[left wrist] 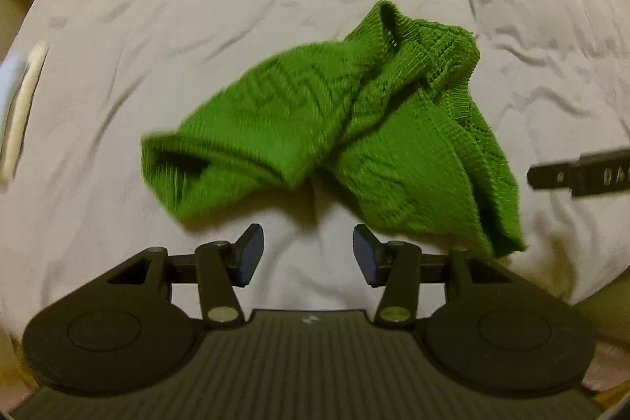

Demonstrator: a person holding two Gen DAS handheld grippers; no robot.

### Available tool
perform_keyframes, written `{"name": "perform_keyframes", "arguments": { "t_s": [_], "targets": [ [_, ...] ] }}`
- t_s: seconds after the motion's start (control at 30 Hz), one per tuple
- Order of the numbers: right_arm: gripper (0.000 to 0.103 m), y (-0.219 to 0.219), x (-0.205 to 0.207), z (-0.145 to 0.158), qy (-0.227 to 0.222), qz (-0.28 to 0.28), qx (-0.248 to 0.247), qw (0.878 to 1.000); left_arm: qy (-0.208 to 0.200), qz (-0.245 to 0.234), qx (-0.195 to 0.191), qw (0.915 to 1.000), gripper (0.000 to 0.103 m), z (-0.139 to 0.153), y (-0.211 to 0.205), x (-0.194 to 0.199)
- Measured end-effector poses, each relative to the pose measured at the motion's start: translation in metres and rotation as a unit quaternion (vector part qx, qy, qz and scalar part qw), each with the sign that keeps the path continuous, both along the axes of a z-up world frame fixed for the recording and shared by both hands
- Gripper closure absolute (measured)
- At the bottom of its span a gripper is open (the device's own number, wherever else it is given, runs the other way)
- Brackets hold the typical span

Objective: Fold clothes

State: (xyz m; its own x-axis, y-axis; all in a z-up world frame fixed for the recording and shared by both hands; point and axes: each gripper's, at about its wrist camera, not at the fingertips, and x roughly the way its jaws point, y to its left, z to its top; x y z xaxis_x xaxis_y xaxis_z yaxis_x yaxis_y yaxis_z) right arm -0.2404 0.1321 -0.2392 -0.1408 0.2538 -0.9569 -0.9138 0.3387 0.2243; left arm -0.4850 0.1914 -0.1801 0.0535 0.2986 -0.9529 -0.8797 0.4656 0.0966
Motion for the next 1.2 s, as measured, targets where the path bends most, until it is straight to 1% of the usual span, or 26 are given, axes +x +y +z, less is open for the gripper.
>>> {"name": "perform_keyframes", "arguments": {
  "t_s": [0.03,0.1,0.13,0.23,0.27,0.33,0.43,0.53,0.6,0.67,0.83,0.9,0.93,0.97,1.0,1.03,1.07,1.1,1.13,1.17,1.2],
  "targets": [
    [0.014,0.003,0.001,-0.001,-0.002,-0.01,0.002,1.0,0.005,-0.018,0.006,0.9998,0.054,-0.002,0.005,0.0],
    [0.014,0.007,0.001,-0.004,-0.007,-0.026,0.006,1.0,0.013,-0.047,0.012,0.9988,0.053,-0.009,0.012,0.002],
    [0.014,0.009,0.001,-0.006,-0.011,-0.03,0.008,0.999,0.017,-0.053,0.012,0.9983,0.053,-0.013,0.015,0.002],
    [0.021,0.015,-0.003,-0.011,-0.019,-0.015,0.01,1.0,0.031,-0.074,0.014,0.9967,0.053,-0.022,0.022,0.005],
    [0.021,0.018,-0.005,-0.012,-0.023,-0.008,0.012,1.0,0.031,-0.076,0.017,0.9965,0.053,-0.024,0.023,0.005],
    [0.021,0.024,-0.007,-0.015,-0.031,0.016,0.017,0.999,0.035,-0.079,0.025,0.996,0.053,-0.027,0.024,0.007],
    [0.022,0.035,-0.008,-0.021,-0.045,0.066,0.027,0.996,0.048,-0.08,0.038,0.9949,0.053,-0.031,0.026,0.013],
    [0.028,0.046,-0.005,-0.026,-0.057,0.117,0.035,0.991,0.058,-0.09,0.055,0.9927,0.053,-0.031,0.024,0.021],
    [0.028,0.054,0.002,-0.028,-0.062,0.144,0.048,0.986,0.063,-0.094,0.067,0.9913,0.053,-0.033,0.022,0.025],
    [0.031,0.062,0.007,-0.032,-0.076,0.175,0.061,0.98,0.069,-0.093,0.075,0.9905,0.054,-0.036,0.022,0.031],
    [0.031,0.081,0.014,-0.04,-0.111,0.252,0.098,0.956,0.085,-0.088,0.087,0.9886,0.053,-0.046,0.028,0.038],
    [0.03,0.088,0.014,-0.044,-0.123,0.279,0.116,0.945,0.099,-0.092,0.09,0.9868,0.053,-0.053,0.03,0.041],
    [0.026,0.091,0.013,-0.047,-0.13,0.291,0.125,0.939,0.101,-0.094,0.088,0.9865,0.055,-0.055,0.031,0.042],
    [0.024,0.095,0.012,-0.049,-0.137,0.304,0.135,0.933,0.104,-0.096,0.087,0.9861,0.061,-0.058,0.032,0.042],
    [0.024,0.099,0.01,-0.053,-0.144,0.318,0.142,0.926,0.106,-0.098,0.086,0.9858,0.067,-0.061,0.033,0.043],
    [0.024,0.102,0.007,-0.058,-0.15,0.332,0.146,0.92,0.104,-0.098,0.084,0.9862,0.079,-0.062,0.034,0.042],
    [0.031,0.106,0.004,-0.062,-0.153,0.347,0.15,0.913,0.101,-0.097,0.085,0.9864,0.086,-0.06,0.035,0.04],
    [0.045,0.108,0.002,-0.065,-0.147,0.364,0.153,0.907,0.099,-0.097,0.087,0.9865,0.087,-0.058,0.035,0.039],
    [0.075,0.11,0.001,-0.064,-0.144,0.369,0.158,0.905,0.098,-0.097,0.094,0.9861,0.089,-0.054,0.037,0.037],
    [0.094,0.111,0.0,-0.062,-0.141,0.37,0.163,0.904,0.096,-0.097,0.104,0.9852,0.09,-0.048,0.039,0.035],
    [0.094,0.112,0.0,-0.059,-0.139,0.372,0.168,0.902,0.096,-0.099,0.116,0.9835,0.09,-0.041,0.042,0.034]
  ]
}}
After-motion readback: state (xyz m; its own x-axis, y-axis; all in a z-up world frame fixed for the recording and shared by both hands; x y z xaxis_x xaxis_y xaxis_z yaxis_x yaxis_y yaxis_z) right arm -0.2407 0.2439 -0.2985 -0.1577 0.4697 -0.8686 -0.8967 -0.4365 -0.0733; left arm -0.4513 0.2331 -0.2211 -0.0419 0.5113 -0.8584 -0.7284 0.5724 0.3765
